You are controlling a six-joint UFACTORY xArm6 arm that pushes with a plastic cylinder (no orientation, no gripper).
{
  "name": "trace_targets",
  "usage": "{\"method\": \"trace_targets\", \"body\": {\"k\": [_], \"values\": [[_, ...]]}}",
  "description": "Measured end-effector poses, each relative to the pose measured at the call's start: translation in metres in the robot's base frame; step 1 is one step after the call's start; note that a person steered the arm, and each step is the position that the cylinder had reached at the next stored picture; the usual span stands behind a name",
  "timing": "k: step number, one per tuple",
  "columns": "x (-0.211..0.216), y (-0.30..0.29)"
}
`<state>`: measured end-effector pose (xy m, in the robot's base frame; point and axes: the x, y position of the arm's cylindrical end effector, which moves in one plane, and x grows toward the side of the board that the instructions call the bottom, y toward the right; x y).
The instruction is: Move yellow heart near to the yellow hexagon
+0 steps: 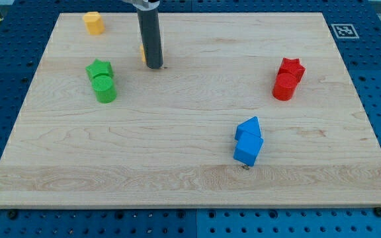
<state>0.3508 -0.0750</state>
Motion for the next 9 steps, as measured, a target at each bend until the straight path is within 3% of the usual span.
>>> {"method": "trace_targets", "body": {"k": [5,8,9], "values": [[-0.005,0.003],[-0.035,0.022],[-0.053,0.002]]}}
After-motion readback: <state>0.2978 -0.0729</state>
